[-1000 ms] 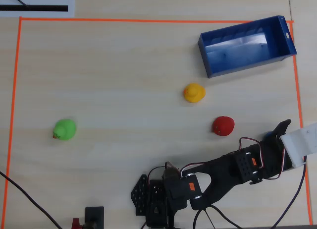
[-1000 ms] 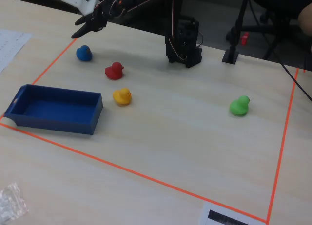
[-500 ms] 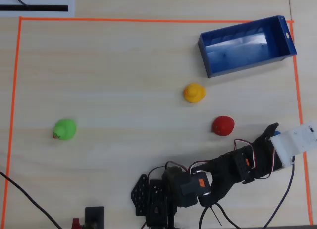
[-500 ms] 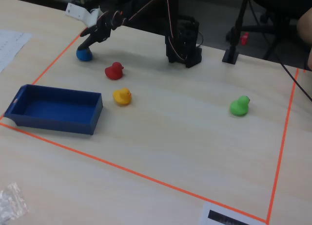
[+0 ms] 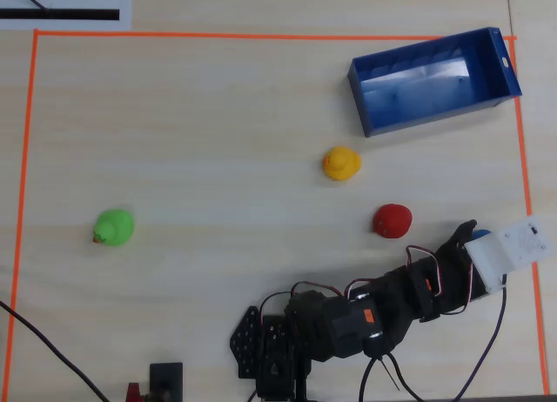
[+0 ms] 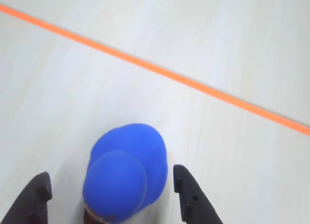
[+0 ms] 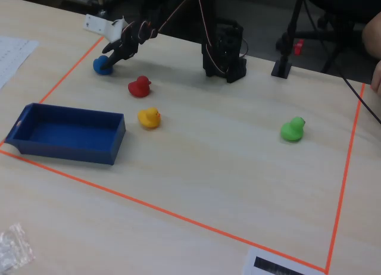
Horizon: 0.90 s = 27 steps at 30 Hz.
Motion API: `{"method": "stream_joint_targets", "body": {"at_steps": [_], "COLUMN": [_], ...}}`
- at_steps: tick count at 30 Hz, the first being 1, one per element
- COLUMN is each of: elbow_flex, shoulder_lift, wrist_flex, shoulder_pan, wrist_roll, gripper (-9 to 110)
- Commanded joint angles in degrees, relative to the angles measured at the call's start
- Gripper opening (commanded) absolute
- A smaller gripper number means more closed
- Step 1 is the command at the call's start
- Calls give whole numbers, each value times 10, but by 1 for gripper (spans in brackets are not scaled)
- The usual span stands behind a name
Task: Grasp blue duck and put it into box.
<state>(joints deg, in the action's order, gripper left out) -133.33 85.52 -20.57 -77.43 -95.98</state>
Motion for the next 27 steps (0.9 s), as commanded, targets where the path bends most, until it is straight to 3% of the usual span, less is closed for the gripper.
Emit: {"method": "stream_joint_targets", "body": {"at_steps": [1, 8, 9, 11, 21, 27], "elbow_flex": [11, 13, 12, 10, 11, 31], "shoulder_lift": [-13, -37, -38, -38, -16, 85], "wrist_flex": [-33, -35, -33, -30, 1, 72], "shoulder_pan": [4, 6, 7, 8, 13, 60], "wrist_roll": [-4, -6, -6, -3, 21, 117], "gripper": [34, 27, 22, 0, 0, 0]}}
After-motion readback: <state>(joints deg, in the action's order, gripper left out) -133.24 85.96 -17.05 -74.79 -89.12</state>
